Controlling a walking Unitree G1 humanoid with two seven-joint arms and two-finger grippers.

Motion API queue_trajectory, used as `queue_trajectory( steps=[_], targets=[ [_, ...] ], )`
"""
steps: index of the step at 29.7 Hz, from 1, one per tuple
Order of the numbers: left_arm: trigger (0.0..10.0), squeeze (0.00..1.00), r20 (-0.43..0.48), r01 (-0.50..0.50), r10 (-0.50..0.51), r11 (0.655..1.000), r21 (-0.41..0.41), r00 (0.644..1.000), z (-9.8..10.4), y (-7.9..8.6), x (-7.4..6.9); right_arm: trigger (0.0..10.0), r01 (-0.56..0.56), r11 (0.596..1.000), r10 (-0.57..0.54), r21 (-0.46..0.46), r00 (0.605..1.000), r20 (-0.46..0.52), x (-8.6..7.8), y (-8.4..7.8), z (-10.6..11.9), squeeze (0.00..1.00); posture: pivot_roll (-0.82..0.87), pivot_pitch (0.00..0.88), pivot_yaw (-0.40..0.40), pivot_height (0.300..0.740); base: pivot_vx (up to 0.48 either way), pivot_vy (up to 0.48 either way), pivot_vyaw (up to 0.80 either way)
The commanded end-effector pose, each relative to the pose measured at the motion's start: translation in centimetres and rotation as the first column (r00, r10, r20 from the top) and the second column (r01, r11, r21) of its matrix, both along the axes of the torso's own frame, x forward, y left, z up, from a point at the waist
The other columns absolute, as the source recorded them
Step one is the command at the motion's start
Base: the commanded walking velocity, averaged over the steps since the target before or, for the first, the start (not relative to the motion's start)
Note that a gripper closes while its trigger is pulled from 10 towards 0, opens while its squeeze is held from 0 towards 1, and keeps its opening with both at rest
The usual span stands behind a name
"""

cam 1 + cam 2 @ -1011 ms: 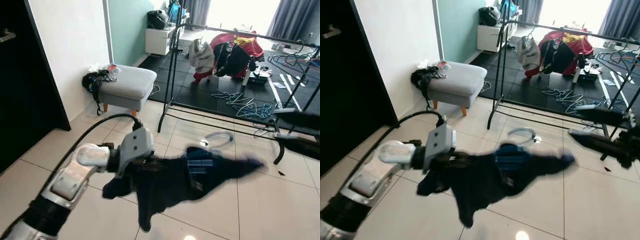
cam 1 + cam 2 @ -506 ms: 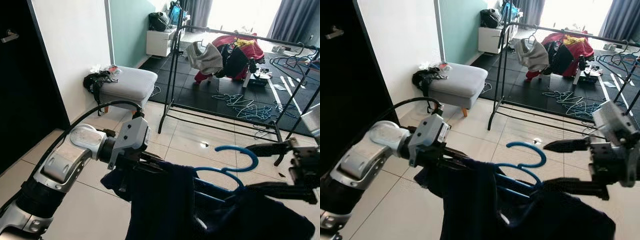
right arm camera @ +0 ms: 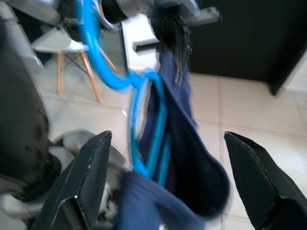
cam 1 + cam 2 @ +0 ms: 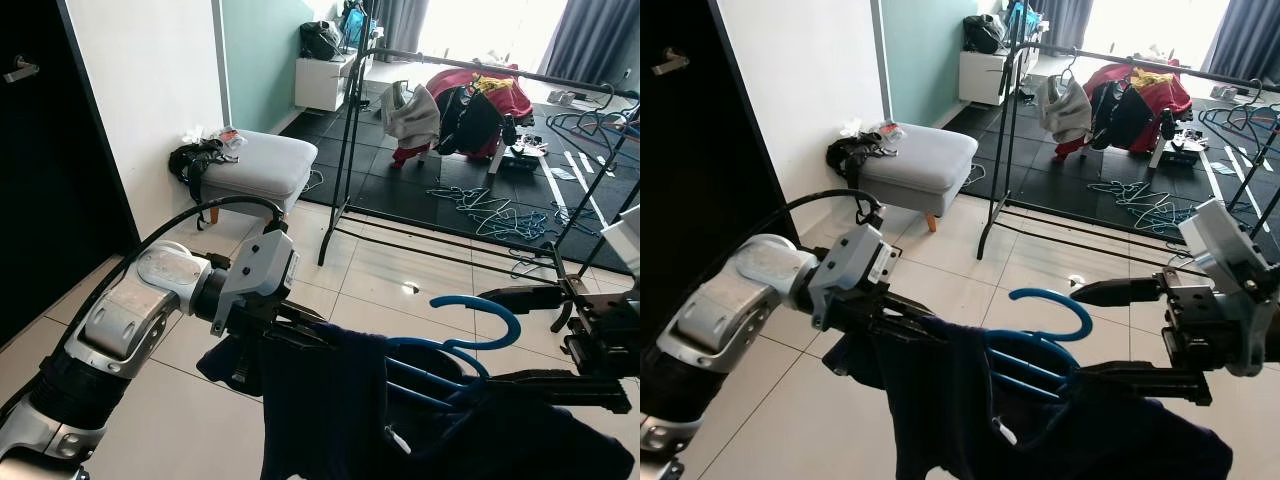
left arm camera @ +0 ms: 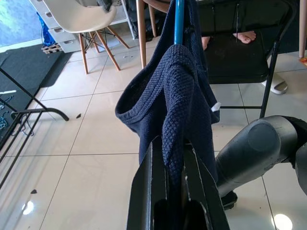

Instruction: Hang hanger

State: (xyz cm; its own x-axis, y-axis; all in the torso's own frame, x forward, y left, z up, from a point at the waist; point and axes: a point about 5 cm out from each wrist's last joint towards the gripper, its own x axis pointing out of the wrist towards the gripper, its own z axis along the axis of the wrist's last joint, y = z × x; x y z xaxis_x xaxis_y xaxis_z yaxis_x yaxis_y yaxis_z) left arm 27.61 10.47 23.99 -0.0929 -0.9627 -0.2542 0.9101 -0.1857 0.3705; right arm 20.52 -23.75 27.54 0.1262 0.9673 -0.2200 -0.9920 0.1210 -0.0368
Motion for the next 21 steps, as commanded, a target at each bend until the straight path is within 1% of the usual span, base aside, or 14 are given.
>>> queue_trajectory(
  steps=[1,2,4,5,7,10,11,12,13,18,21],
  targets=[
    [10.0,0.0,0.007,-0.014,0.014,1.0,0.004,1.0,0.4,0.6,0.2,10.0,-0.026,1.0,0.026,0.012,1.0,0.011,-0.3,0.4,0.5,0.0,-0.01,0.0,-0.036,0.74,0.0,0.0,0.0],
    [10.0,0.0,0.008,-0.018,0.018,1.0,0.005,1.0,0.4,0.6,0.3,10.0,-0.033,0.999,0.033,0.019,0.999,0.012,-0.4,0.5,0.6,0.0,-0.01,0.0,-0.036,0.74,0.0,0.0,0.0],
    [10.0,0.0,0.007,-0.022,0.022,1.0,0.002,1.0,0.4,0.6,0.3,10.0,-0.03,0.999,0.03,-0.028,1.0,-0.006,-0.6,0.7,-0.1,0.0,-0.01,0.0,-0.034,0.74,0.0,0.0,0.0],
    [10.0,0.0,0.007,-0.022,0.022,1.0,0.002,1.0,0.4,0.6,0.3,10.0,-0.03,0.999,0.03,-0.028,1.0,-0.006,-0.6,0.7,-0.1,0.0,-0.01,0.0,-0.034,0.74,0.0,0.0,0.0],
    [10.0,0.0,0.006,-0.019,0.019,1.0,-0.004,1.0,0.5,0.5,0.3,10.0,-0.028,0.998,0.027,-0.065,0.999,-0.026,-0.7,0.9,-0.9,0.0,-0.01,0.0,-0.033,0.74,0.0,0.0,0.0],
    [10.0,0.0,0.007,-0.017,0.017,1.0,-0.006,1.0,0.6,0.4,0.3,10.0,-0.018,0.996,0.015,-0.09,0.999,-0.035,-0.6,1.0,-1.3,0.0,-0.01,0.0,-0.032,0.74,0.0,0.0,0.0],
    [10.0,0.0,0.009,-0.016,0.016,1.0,-0.01,1.0,0.7,0.4,0.3,7.1,-0.012,0.994,0.007,-0.11,0.999,-0.044,-0.5,1.1,-1.7,0.0,-0.01,0.0,-0.033,0.74,0.0,0.0,0.0],
    [10.0,0.0,0.009,-0.016,0.016,1.0,-0.01,1.0,0.7,0.4,0.3,7.1,-0.012,0.994,0.007,-0.11,0.999,-0.044,-0.5,1.1,-1.7,0.0,-0.01,0.0,-0.033,0.74,0.0,0.0,0.0],
    [10.0,0.0,0.01,-0.015,0.015,1.0,-0.013,1.0,0.9,0.4,0.3,0.0,0.005,0.991,-0.011,-0.13,0.999,-0.049,-0.3,1.2,-2.1,0.0,-0.01,0.0,-0.033,0.74,0.0,0.0,0.0],
    [10.0,0.0,0.012,-0.016,0.016,1.0,-0.016,1.0,0.9,0.3,0.3,0.0,0.001,0.992,-0.008,-0.127,0.998,-0.058,-0.3,1.3,-2.2,0.0,-0.01,0.0,-0.035,0.74,0.0,0.0,0.0],
    [10.0,0.0,0.014,-0.019,0.019,1.0,-0.022,1.0,1.0,0.3,0.3,0.0,-0.001,0.989,-0.009,-0.147,0.998,-0.068,-0.3,1.4,-2.5,0.0,-0.01,0.0,-0.037,0.74,0.0,0.0,0.0]
  ],
)
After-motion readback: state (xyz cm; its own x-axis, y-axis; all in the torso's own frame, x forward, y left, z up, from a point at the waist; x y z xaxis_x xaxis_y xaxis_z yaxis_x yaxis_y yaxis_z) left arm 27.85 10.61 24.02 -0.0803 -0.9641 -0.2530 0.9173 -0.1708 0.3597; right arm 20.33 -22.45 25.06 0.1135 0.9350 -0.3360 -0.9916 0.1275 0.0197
